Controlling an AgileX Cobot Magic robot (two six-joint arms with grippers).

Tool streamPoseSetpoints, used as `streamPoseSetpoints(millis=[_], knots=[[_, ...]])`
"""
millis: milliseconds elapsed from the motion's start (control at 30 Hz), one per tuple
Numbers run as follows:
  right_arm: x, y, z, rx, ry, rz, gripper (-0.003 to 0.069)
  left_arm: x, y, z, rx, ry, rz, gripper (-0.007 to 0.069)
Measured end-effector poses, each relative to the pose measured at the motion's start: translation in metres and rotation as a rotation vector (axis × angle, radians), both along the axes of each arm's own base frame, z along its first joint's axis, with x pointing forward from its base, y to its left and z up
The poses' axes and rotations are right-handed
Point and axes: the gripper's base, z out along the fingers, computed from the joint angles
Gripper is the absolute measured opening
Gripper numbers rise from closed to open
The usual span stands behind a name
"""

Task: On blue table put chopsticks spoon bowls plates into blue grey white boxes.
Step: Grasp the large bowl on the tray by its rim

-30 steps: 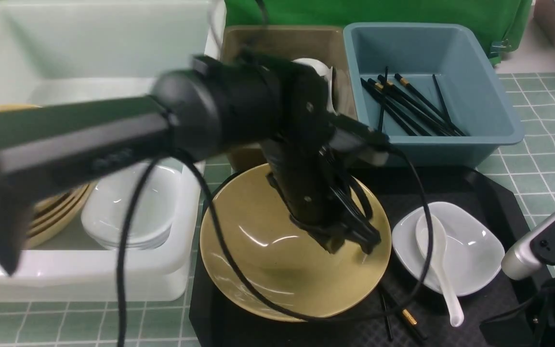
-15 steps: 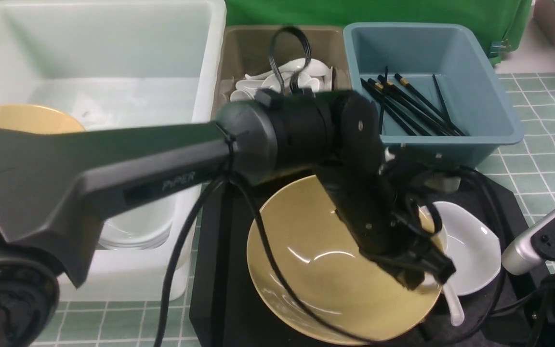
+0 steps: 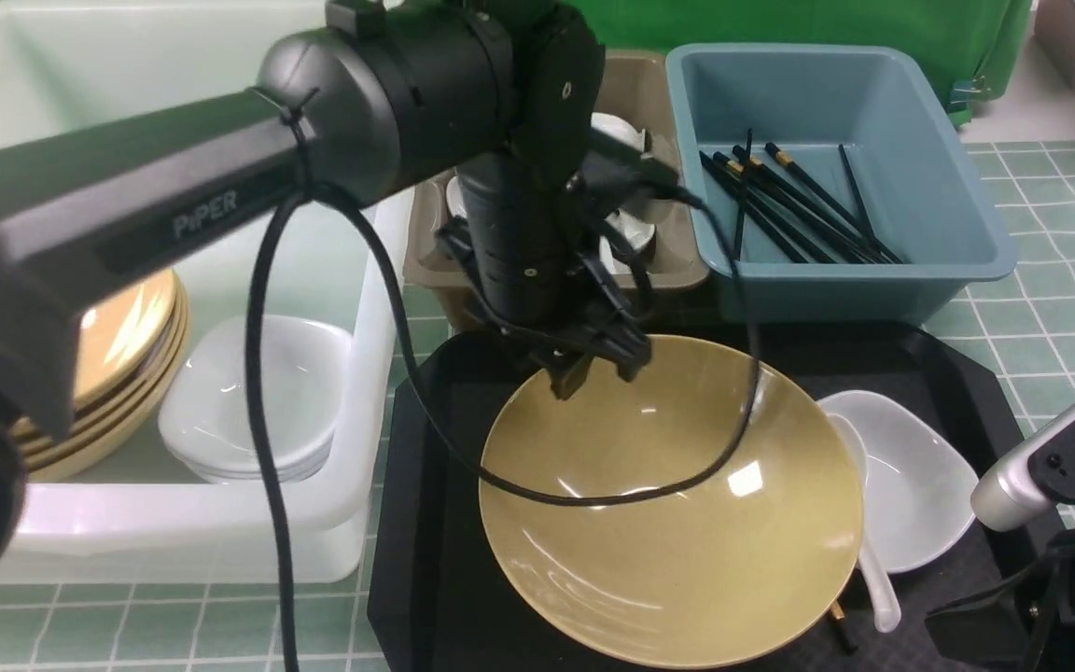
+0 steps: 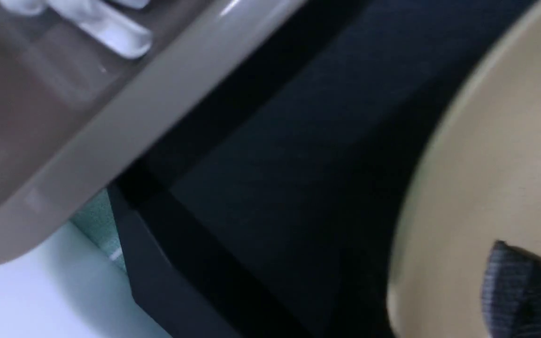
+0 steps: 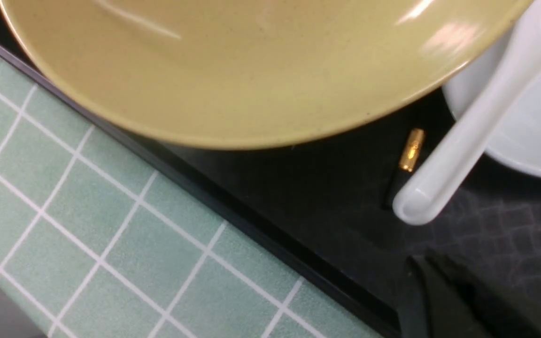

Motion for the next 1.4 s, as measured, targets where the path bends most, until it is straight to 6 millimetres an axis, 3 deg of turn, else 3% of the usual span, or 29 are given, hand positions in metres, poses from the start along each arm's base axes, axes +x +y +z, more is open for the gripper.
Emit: streamPoseSetpoints(millis=[200,400,467,667,967,1267,1400], knots=[[0.0,0.0,0.0,0.0,-0.001,-0.001,0.0048,0.008,-0.004,-0.03,0.052,0.043,0.011,0.051],[0.0,0.0,0.0,0.0,-0.004,-0.002,0.0048,0.011,-0.008,-0.055,0.078,0.096,0.019,0.052],[0.0,0.0,0.0,0.0,-0.005,-0.003,0.0048,0.011,-0.01,-0.057,0.073,0.106,0.019,0.0488],[0.001,0.0,0.0,0.0,-0.006,-0.003,0.0048,0.01,-0.012,-0.055,0.056,0.116,0.016,0.0275],[0.001,0.0,0.0,-0.001,-0.009,-0.005,0.0059,0.008,-0.011,-0.045,0.05,0.112,-0.003,0.0253],[0.001,0.0,0.0,-0.001,-0.012,-0.007,0.0068,-0.005,-0.006,0.001,-0.028,0.051,-0.07,0.0025],[0.001,0.0,0.0,-0.001,-0.014,-0.008,0.0073,-0.005,0.001,0.014,-0.096,0.048,-0.082,0.0005]])
